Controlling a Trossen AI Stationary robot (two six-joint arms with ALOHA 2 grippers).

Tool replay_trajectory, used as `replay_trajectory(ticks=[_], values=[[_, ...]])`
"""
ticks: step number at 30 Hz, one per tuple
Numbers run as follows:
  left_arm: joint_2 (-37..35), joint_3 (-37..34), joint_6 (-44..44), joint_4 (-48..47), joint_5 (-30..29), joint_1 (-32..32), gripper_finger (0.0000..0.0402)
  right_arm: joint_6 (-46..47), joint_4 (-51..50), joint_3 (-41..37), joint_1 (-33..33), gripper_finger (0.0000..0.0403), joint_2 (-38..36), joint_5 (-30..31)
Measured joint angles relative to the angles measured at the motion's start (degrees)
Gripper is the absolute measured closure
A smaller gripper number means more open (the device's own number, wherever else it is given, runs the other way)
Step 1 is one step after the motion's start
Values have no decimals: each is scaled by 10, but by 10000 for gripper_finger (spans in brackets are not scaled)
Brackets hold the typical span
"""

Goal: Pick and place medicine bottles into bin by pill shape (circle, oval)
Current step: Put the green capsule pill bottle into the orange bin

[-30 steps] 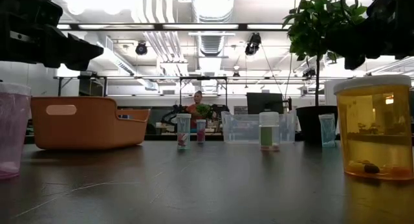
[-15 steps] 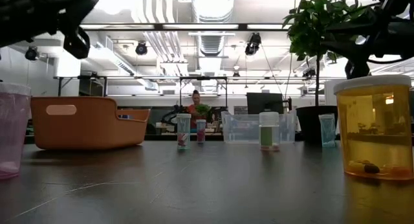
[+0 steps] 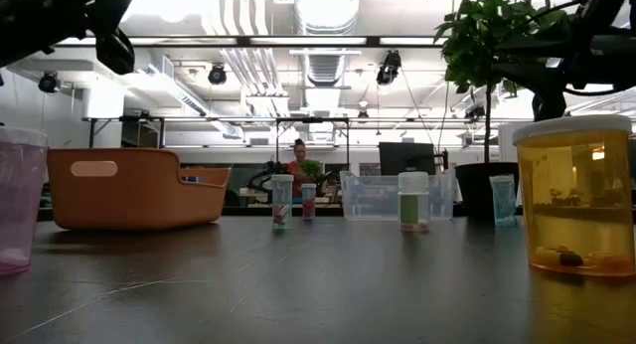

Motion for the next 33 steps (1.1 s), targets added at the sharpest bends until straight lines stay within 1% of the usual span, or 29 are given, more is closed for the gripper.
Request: replay_trajectory(ticks=[4, 8, 12, 16, 24, 26, 28, 33], values=[[11, 5, 1, 7, -42, 0, 366, -42, 38, 0, 0, 275, 0, 21], [51, 38, 2, -1, -43, 0, 366, -105, 111, 0, 0, 275, 0, 21], [112, 79, 2, -6, -43, 0, 366, -166, 175, 0, 0, 275, 1, 21], [171, 139, 14, -24, -43, 0, 366, -200, 185, 19, 0, 275, 7, 21], [312, 299, 14, -221, -42, 1, 366, -283, 187, 86, 0, 275, 76, 21], [349, 334, 13, -285, -42, 1, 366, -298, 189, 95, 0, 275, 97, 16], [386, 384, 11, -334, -42, 1, 366, -311, 184, 98, 0, 275, 119, 6], [497, 503, -2, -506, -41, 1, 366, -327, 183, 118, 0, 275, 158, 4]])
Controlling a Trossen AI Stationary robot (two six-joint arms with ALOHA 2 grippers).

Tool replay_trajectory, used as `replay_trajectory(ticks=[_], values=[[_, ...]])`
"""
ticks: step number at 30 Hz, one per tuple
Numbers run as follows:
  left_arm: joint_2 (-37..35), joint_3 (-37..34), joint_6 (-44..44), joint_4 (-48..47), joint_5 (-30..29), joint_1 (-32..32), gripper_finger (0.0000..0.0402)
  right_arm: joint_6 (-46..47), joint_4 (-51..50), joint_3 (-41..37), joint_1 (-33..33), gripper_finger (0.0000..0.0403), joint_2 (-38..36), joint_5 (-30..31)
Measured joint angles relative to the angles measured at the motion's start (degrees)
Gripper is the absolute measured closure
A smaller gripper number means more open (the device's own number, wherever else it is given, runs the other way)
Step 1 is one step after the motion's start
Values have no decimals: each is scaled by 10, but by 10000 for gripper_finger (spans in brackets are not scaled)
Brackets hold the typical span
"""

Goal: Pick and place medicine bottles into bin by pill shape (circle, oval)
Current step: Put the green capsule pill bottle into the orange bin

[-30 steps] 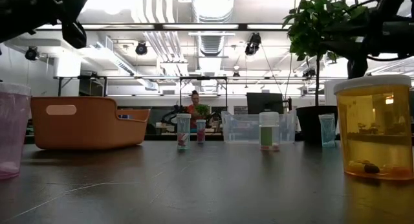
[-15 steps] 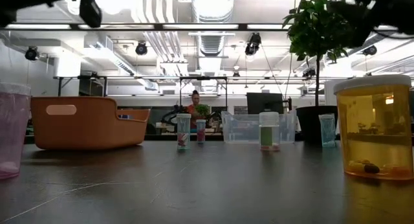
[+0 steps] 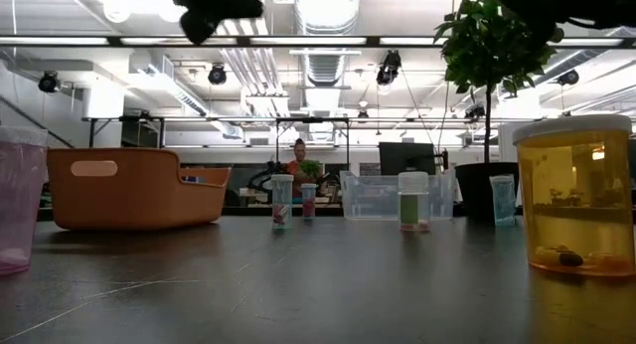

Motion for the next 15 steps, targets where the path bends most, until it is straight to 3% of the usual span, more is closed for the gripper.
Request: replay_trajectory(ticks=[7, 15], values=[[157, 167, 0, -242, 2, 0, 366, -25, -2, 18, 0, 275, 33, 0], [295, 266, 66, -326, 31, 10, 366, -42, -1, 24, 0, 275, 41, 1]])
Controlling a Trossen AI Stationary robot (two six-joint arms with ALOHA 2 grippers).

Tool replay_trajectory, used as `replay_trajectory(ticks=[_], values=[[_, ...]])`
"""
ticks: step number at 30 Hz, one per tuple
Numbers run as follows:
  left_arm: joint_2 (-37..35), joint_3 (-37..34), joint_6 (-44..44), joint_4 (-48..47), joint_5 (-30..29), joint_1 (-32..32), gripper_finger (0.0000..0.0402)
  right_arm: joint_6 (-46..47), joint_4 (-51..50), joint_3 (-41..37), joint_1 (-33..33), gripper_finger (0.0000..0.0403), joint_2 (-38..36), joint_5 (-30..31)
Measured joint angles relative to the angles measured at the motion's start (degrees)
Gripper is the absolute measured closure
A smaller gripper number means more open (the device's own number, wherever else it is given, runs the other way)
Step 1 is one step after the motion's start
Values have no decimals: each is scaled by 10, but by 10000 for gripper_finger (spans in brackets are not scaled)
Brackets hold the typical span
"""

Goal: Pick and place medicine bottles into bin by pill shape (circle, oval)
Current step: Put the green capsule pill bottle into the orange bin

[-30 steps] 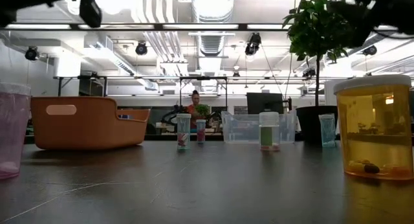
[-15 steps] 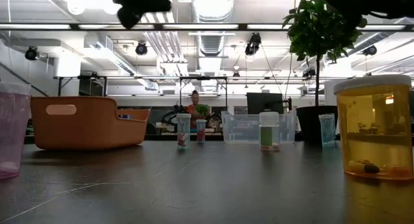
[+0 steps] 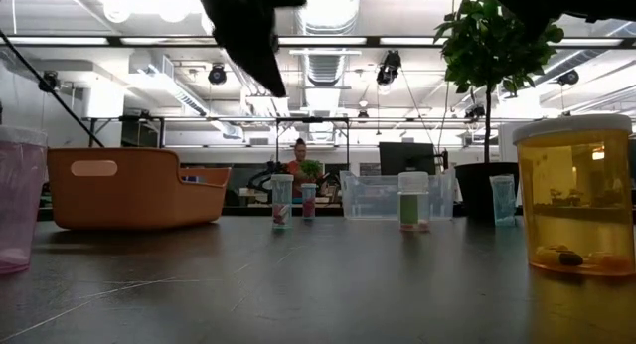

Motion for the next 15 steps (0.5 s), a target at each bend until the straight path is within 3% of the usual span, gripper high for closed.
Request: replay_trajectory(ticks=[5, 15], values=[[37, 9, 27, 3, 31, 24, 334, -7, -1, 0, 0, 275, 1, 0], [72, -13, 33, 31, 31, 69, 207, -15, -5, 0, 0, 275, 0, 0]])
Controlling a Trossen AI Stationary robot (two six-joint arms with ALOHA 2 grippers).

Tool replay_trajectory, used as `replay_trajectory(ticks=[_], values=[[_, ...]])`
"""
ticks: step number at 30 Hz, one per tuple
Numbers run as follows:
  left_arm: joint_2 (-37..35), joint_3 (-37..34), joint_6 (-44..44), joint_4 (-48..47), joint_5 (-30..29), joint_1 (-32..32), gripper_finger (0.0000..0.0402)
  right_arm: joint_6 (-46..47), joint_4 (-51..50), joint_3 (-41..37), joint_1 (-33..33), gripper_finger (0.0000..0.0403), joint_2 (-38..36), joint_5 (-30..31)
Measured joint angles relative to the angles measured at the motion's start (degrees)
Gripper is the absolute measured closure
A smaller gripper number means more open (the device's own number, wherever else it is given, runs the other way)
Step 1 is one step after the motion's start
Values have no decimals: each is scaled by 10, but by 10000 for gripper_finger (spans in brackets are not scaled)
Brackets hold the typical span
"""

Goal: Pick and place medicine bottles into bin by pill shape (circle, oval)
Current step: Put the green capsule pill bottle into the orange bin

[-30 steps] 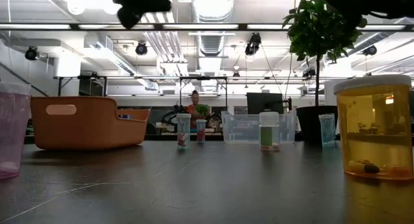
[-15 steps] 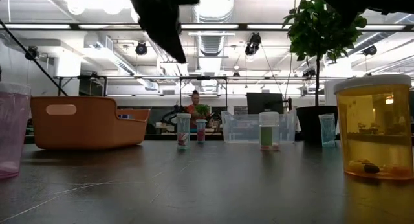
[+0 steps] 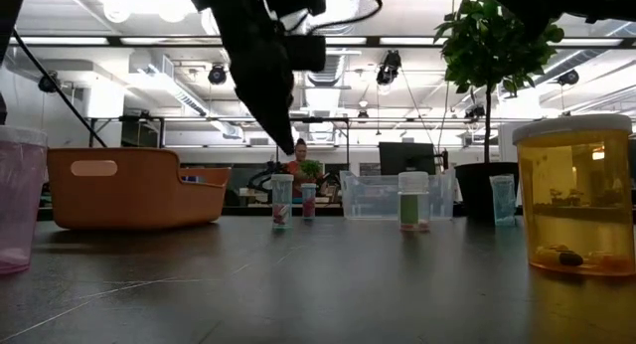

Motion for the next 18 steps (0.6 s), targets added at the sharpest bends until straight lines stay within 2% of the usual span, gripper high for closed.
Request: replay_trajectory(ticks=[4, 18], values=[[17, -3, 6, 0, 0, 4, 188, 0, -1, 0, 0, 275, 0, 0], [47, -3, 10, 6, -2, 4, 187, -7, -1, 0, 0, 275, 0, 0]])
